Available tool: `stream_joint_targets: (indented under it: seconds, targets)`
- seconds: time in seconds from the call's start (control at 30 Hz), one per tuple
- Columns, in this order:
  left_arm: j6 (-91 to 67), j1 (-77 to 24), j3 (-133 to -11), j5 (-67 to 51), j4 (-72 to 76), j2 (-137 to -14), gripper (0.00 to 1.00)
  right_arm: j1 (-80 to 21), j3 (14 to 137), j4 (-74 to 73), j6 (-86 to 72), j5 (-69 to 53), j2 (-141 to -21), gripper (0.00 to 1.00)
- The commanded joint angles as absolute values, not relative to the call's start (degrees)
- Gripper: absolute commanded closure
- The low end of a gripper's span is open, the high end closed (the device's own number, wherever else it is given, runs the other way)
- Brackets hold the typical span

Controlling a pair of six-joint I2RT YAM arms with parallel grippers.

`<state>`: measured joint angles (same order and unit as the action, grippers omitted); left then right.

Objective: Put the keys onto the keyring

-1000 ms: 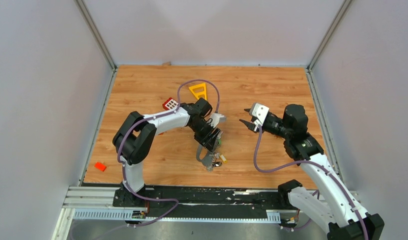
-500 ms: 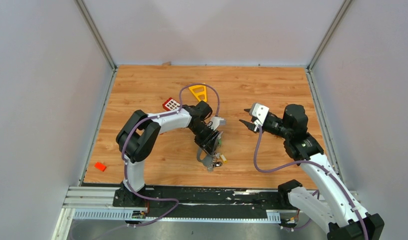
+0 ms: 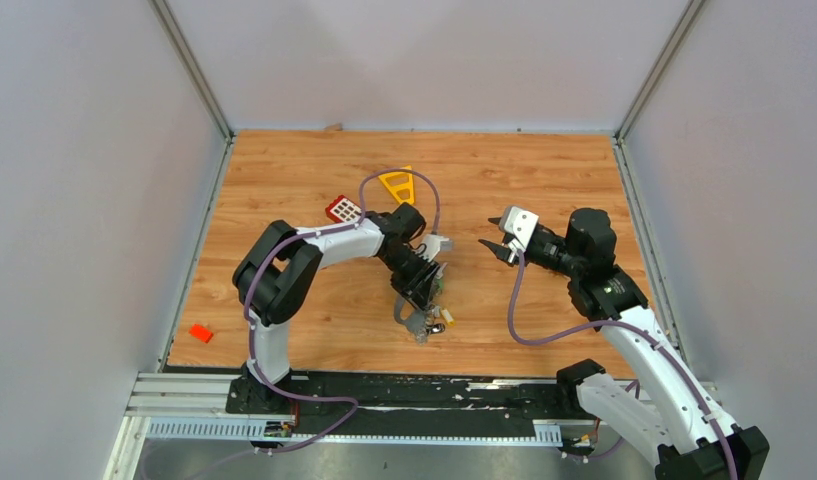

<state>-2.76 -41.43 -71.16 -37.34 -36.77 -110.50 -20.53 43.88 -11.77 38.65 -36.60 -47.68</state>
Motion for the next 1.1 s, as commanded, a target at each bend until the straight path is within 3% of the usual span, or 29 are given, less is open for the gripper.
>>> stream_joint_targets:
  seconds: [0.0, 0.37, 0.73, 1.07]
  targets:
    - [-3.6, -42.3, -71.3, -39.3, -35.3, -111.2, 0.56, -20.4, 44.0, -10.8, 38.0, -37.8, -47.7, 0.56]
    - [-4.7, -43.4, -71.4, -42.4, -35.3, -111.5, 0.63, -20.4, 43.9, -10.7, 38.1, -37.6, -48.1, 0.56]
    - [-6.2, -47.2, -75.4, -46.4, -35.2, -114.4, 0.64, -20.4, 44.0, -10.7, 38.2, -37.3, -48.3, 0.55]
    - [-5.1, -47.9, -78.8, -44.9, -35.0, -114.8, 0.54, -20.4, 43.8, -10.7, 38.4, -37.3, -47.6, 0.55]
